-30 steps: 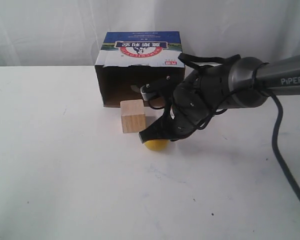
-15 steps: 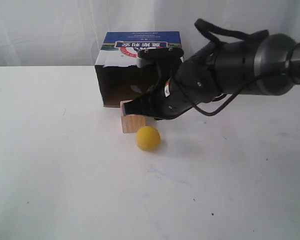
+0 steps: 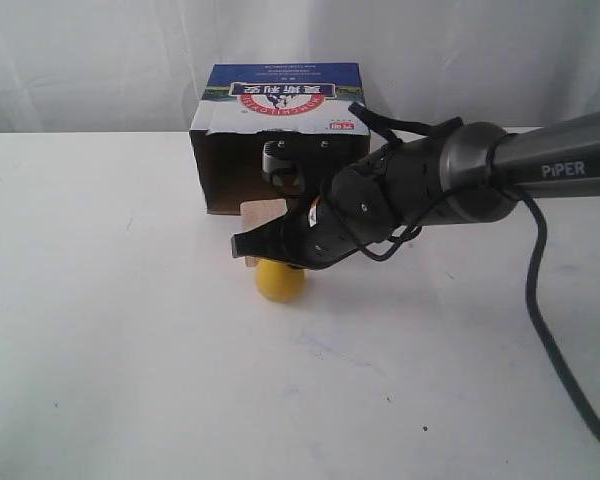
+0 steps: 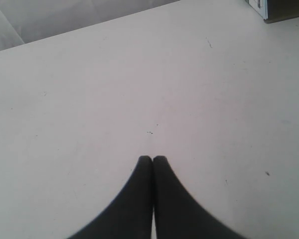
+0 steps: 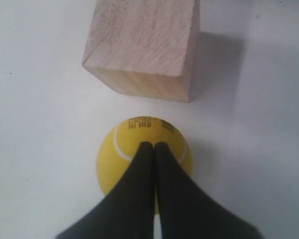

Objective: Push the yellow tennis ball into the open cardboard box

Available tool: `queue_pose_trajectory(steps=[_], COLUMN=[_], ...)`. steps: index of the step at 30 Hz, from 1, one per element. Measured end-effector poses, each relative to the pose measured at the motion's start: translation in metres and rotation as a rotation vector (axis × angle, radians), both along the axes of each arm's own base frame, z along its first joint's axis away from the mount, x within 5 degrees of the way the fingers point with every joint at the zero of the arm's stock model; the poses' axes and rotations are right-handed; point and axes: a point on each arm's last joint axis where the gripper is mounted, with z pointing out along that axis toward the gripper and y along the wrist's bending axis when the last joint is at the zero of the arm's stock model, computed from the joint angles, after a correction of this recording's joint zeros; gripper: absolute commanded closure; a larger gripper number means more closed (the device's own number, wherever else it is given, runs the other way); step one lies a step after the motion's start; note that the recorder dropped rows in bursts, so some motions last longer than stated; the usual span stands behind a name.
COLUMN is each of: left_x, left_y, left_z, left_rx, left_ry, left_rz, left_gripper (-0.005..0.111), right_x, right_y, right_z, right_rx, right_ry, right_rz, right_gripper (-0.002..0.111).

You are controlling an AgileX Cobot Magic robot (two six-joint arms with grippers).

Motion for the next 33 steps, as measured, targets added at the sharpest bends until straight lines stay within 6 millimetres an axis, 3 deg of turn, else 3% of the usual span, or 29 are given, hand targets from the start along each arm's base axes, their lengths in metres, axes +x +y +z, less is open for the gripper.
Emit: queue_pose_trajectory(steps=[7,15,24,28,33], left_x=[0.000,0.000,0.000,0.000,0.000], left_y=[0.000,0.000,0.000,0.000,0.000], left_z=[0.000,0.000,0.000,0.000,0.000], left_rx=[0.000,0.000,0.000,0.000,0.000], left_ry=[0.000,0.000,0.000,0.000,0.000], left_rz=[0.000,0.000,0.000,0.000,0.000], left_gripper=[0.107,0.107,0.107,0.107,0.107], right_x=[-0.003,-0.009,-0.012,-0.013,-0.010], right_y=[-0.003,-0.018,-0.025,-0.014,-0.001], right_z=[0.001,0.010,0.049,0.048,0.029], right_rx=[-0.044,-0.219,-0.198,-0.099,-0.028], right_ry=[0.028,0.033,-0.079,-0.083,-0.059], right_rz=[0.012,0.055,0.018,0.015,0.008], right_gripper=[0.108,0.108,0.108,0.108,0.108])
